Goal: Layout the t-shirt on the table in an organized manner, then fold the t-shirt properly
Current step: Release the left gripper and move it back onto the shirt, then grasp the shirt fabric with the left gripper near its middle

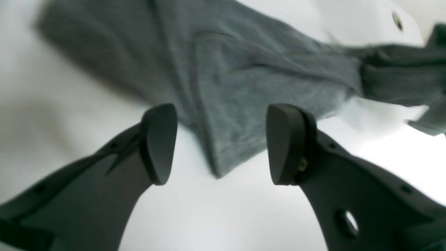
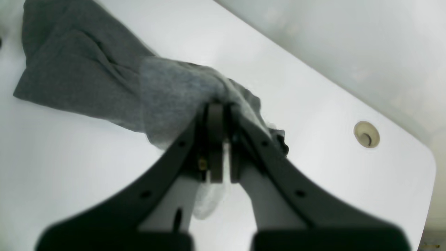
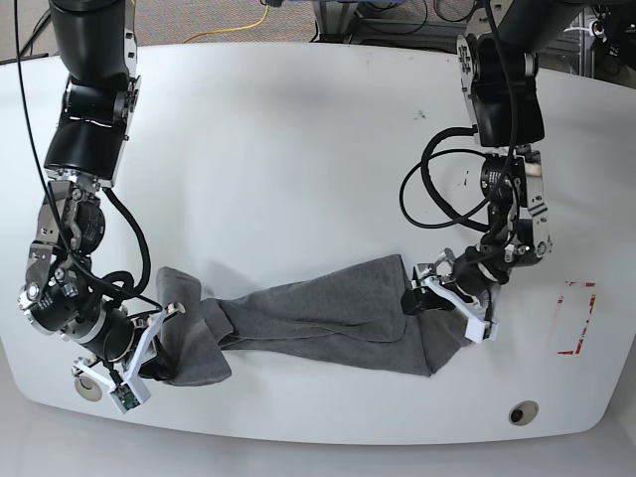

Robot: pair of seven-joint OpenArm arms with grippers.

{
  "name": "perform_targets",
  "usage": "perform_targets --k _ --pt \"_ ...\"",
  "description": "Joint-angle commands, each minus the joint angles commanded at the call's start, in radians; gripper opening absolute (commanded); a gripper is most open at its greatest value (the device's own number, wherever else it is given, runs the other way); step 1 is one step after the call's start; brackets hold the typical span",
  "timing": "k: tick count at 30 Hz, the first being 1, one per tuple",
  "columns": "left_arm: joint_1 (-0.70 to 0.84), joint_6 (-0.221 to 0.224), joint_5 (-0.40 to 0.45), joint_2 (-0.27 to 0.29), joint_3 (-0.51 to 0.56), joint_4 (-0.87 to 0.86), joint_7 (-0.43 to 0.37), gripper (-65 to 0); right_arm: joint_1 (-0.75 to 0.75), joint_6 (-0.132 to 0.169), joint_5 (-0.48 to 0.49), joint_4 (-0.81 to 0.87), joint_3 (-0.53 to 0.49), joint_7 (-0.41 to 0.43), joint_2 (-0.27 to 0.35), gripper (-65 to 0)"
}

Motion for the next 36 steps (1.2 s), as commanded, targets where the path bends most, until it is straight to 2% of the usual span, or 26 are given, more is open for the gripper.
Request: perform_targets --k 5,21,28,30,34,36 --pt "-0.015 0.005 0.000 0.018 0.025 -0.095 -0.044 -27.1 -0.002 0.000 0.000 0.000 0.000 0.000 0.000 -65.0" --pt "0.058 0.005 -0.002 0.021 0.031 -0.098 -0.043 -27.1 -0.002 0.000 0.002 0.000 0.000 0.000 -0.002 -65.0" --pt "0.061 0.005 0.002 0.055 0.034 -0.098 -0.043 -27.4 -0.017 0.000 0.002 0.002 0.000 0.000 -0.005 -65.0" --pt "0.061 0.005 0.002 0.055 0.060 -0.098 -0.043 -30.0 -0.018 0.000 0.002 0.002 0.000 0.000 -0.006 -65.0" --pt "0.060 0.005 0.002 0.055 0.103 -0.100 -0.051 -43.2 -0.021 0.000 0.002 0.002 0.000 0.000 -0.006 -65.0" --pt "0.057 0.005 0.002 0.066 0.103 -0.101 -0.052 -46.2 -0.021 0.000 0.002 0.002 0.000 0.000 -0.006 -65.0"
